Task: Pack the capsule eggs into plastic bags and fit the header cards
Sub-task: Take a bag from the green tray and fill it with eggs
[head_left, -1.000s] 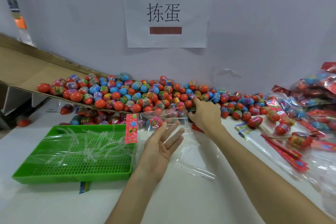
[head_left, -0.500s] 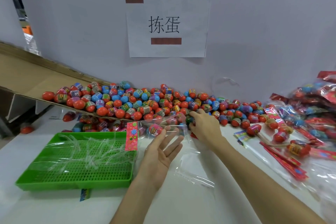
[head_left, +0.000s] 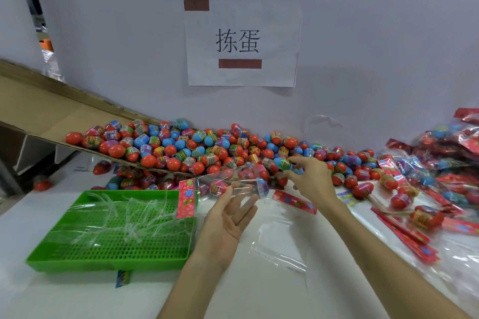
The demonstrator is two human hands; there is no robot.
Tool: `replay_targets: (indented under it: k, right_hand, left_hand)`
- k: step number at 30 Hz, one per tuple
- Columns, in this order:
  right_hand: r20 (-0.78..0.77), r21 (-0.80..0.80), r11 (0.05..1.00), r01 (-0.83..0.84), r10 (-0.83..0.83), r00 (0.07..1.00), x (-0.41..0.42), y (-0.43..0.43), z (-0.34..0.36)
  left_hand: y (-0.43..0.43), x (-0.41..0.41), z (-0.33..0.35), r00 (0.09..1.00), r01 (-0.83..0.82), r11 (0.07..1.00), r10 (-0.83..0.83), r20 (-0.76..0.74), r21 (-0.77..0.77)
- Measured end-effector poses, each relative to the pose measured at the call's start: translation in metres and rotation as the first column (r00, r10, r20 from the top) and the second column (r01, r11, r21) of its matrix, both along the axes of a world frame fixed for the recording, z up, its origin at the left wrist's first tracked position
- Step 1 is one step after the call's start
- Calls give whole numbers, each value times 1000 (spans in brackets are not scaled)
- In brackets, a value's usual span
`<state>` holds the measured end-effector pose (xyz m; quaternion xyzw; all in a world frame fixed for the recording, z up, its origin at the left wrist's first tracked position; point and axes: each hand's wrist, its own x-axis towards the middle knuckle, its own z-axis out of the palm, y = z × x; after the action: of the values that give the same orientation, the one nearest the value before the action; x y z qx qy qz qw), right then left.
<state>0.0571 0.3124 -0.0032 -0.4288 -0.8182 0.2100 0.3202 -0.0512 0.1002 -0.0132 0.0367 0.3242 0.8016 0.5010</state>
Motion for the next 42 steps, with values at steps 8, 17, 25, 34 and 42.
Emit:
replay_targets:
  k: [8, 17, 25, 34, 42]
  right_hand:
    - [110, 62, 998, -33, 26, 994, -10, -10, -19]
    - [189, 101, 991, -82, 62, 980, -35, -14, -20]
    - [-7, -15, 993, -118, 118, 993, -19, -6, -24]
    - [-332, -156, 973, -170, 111, 937, -6, -25, 4]
    - [-518, -239, 823, -516, 341, 785, 15, -84, 29]
  left_hand:
    - [-1, 0, 1, 1000, -7, 1000, 6, -17, -24]
    - [-1, 0, 1, 999, 15, 1000, -15, -36, -10]
    - [-1, 0, 0, 999, 22, 1000, -22, -43, 0]
    - [0, -2, -2, 999, 16, 1000, -16, -48, -4]
    - [-1, 0, -1, 999, 17, 1000, -18, -47, -7]
